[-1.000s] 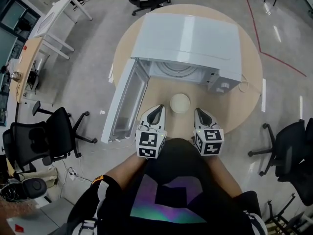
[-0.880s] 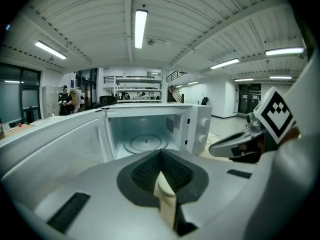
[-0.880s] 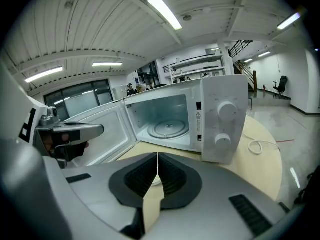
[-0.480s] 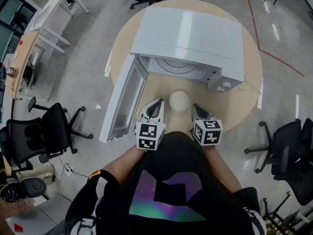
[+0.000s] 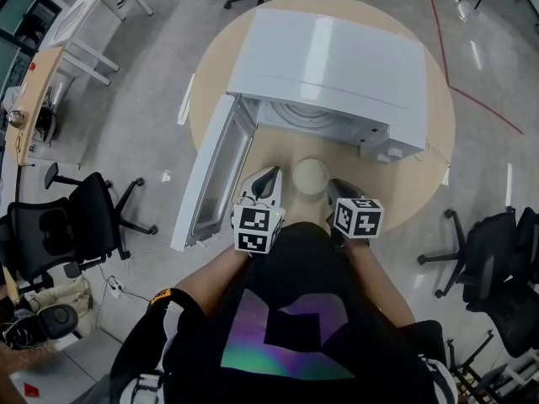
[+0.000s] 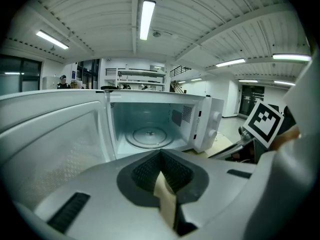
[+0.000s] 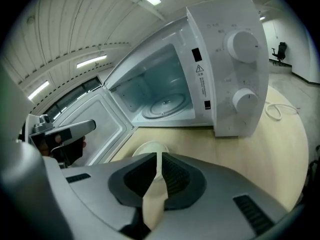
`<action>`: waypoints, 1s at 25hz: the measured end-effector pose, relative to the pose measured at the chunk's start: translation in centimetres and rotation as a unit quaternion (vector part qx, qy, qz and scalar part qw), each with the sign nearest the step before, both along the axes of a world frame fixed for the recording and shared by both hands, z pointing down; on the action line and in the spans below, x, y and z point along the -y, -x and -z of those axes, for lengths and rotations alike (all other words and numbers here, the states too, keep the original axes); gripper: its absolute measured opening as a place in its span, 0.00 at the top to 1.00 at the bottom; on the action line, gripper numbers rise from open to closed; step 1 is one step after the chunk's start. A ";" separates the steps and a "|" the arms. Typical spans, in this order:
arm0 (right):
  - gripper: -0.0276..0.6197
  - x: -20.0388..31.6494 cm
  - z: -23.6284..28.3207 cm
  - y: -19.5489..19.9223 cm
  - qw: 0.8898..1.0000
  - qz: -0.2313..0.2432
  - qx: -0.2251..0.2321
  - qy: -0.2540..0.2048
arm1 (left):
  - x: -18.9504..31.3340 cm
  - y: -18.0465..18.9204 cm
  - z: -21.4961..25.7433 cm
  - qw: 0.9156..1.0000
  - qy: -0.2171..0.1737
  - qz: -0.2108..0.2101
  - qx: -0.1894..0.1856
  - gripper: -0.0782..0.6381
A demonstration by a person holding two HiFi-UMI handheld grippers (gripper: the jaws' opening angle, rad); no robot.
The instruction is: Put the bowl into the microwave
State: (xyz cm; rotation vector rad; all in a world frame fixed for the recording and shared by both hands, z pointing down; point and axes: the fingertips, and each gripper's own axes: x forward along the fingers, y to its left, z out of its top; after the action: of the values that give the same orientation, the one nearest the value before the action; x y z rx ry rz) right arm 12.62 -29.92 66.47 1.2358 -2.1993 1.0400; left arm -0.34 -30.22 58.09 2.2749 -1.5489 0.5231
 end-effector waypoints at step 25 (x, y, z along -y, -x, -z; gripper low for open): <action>0.84 2.7 -5.7 0.9 0.979 -0.055 0.125 0.151 | 5.1 0.9 -1.8 0.999 0.031 -0.011 0.006 0.83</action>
State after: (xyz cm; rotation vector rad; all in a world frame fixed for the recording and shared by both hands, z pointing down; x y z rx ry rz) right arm 11.68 -32.58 72.15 1.1501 -2.0633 1.5846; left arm -1.19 -35.31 59.93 2.2490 -1.4941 0.5839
